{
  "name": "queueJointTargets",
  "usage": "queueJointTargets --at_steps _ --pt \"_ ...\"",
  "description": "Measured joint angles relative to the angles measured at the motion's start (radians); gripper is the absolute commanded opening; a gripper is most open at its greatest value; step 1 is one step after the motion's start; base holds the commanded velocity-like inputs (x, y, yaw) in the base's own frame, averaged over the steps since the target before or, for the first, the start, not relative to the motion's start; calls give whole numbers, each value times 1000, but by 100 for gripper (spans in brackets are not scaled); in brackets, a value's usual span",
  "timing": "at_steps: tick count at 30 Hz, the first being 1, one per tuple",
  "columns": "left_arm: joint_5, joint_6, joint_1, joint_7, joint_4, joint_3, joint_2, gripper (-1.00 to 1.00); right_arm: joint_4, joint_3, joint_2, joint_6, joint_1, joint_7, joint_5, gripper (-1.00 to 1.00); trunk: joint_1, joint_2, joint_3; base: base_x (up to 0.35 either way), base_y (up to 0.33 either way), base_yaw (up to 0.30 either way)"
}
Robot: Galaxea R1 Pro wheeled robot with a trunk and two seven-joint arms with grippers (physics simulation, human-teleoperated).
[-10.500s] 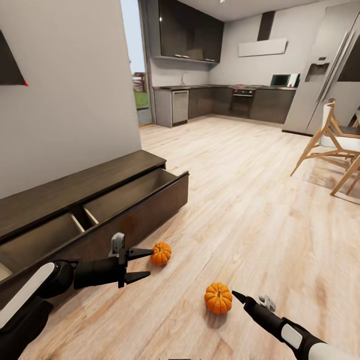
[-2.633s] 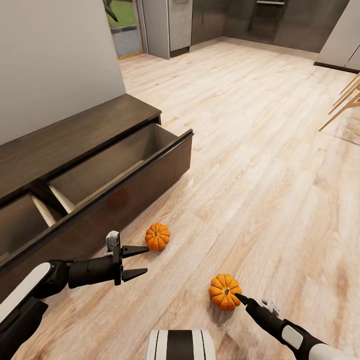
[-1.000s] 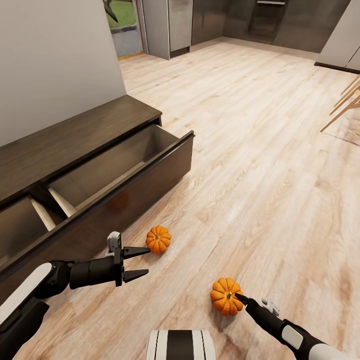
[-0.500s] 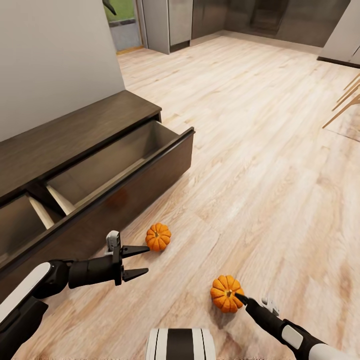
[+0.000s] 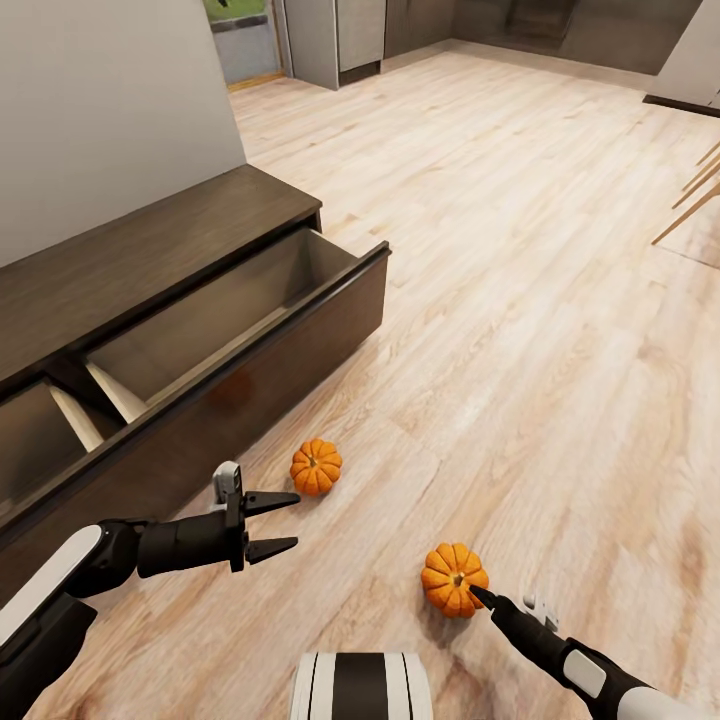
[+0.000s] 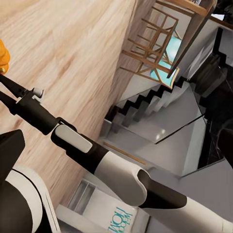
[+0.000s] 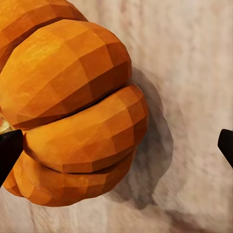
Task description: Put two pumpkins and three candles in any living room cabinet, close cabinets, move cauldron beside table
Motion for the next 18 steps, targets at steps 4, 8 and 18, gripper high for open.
queueJointTargets --at_steps 4,8,18 --pt "0 0 0 0 0 0 0 100 0 0 0 0 0 0 1 100 0 0 0 37 31 0" --pt "-1 0 0 0 0 -1 0 100 -2 -13 0 1 0 20 -4 100 0 0 0 116 101 0" --pt "-1 0 0 0 0 -2 0 100 -2 -10 0 1 0 19 -3 100 0 0 0 13 21 0"
